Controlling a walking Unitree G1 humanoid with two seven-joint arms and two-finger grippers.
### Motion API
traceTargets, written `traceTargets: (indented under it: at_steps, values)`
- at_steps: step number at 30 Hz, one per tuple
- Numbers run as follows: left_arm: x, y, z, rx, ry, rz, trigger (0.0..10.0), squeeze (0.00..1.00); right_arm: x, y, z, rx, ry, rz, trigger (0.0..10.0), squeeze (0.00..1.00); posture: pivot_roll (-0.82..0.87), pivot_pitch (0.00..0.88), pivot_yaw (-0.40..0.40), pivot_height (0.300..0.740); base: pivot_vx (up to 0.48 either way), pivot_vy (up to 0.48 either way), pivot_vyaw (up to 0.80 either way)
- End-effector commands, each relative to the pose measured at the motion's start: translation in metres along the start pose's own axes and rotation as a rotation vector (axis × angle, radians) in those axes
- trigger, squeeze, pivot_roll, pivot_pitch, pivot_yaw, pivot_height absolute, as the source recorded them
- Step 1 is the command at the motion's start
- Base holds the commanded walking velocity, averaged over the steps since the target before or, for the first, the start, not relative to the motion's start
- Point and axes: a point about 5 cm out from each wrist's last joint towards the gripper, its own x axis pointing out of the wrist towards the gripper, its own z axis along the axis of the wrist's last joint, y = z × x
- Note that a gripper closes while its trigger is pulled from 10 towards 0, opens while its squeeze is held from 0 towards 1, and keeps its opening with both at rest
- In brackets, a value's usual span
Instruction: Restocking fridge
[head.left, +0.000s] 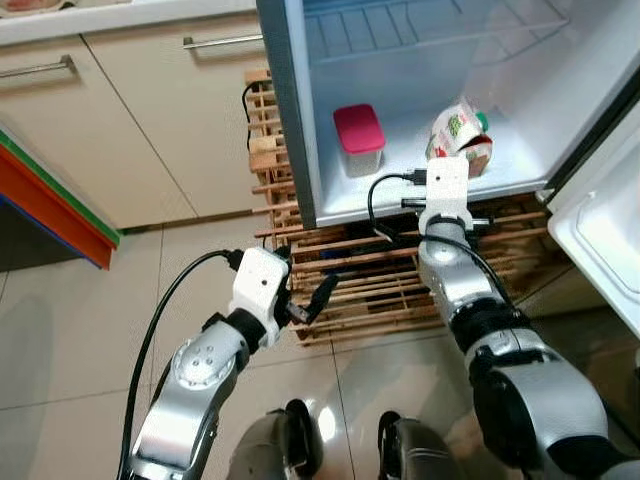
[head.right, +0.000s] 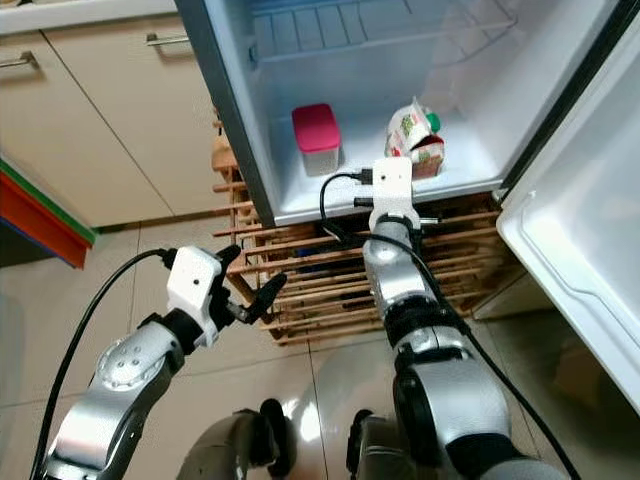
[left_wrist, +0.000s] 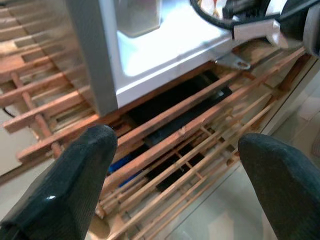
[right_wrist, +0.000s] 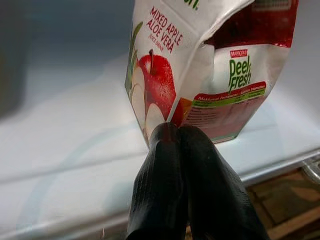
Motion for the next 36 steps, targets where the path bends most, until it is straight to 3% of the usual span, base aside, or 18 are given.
traceTargets:
  at_steps: [1,9,16,25,29,30,33,36]
  values:
    - [-0.007,0.001,-0.003,-0.001,0.025,0.009,10.0,0.0,0.001,-0.001,-0.002,0.002,0.01,-0.012,10.0,0.0,0.14,0.318,0.093,0.74,0.0,0.0,0.0]
    - [-0.016,0.002,-0.003,-0.003,0.05,0.024,10.0,0.0,0.015,-0.01,0.019,-0.073,-0.049,-0.005,10.0,0.0,0.16,0.339,0.097,0.74,0.0,0.0,0.0]
    - [-0.012,0.001,-0.004,-0.006,0.053,0.032,10.0,0.0,0.018,-0.01,0.027,-0.072,-0.078,0.024,10.0,0.0,0.14,0.321,0.077,0.74,0.0,0.0,0.0]
    - [0.02,-0.003,-0.004,-0.023,0.014,0.012,10.0,0.0,0.008,0.0,0.013,0.03,-0.06,0.069,10.0,0.0,0.05,0.203,0.024,0.74,0.0,0.0,0.0]
    - [0.035,-0.004,-0.002,-0.063,-0.006,0.009,10.0,0.0,-0.001,0.0,-0.008,0.059,0.0,0.082,10.0,0.0,0.02,0.136,-0.002,0.74,0.0,0.0,0.0]
    - [0.045,0.0,0.0,-0.095,-0.021,0.022,10.0,0.0,-0.005,-0.002,-0.019,0.078,0.017,0.085,10.0,0.0,0.01,0.089,-0.016,0.74,0.0,0.0,0.0]
    - [0.052,0.004,0.004,-0.079,-0.042,0.043,10.0,0.0,-0.012,-0.005,-0.025,0.083,-0.01,0.092,10.0,0.0,-0.01,0.037,-0.029,0.74,0.0,0.0,0.0]
    - [0.058,0.016,0.01,-0.065,-0.074,0.104,10.0,0.0,-0.027,-0.02,-0.024,0.069,-0.111,0.1,10.0,0.0,-0.04,0.0,-0.032,0.74,0.0,0.0,0.0]
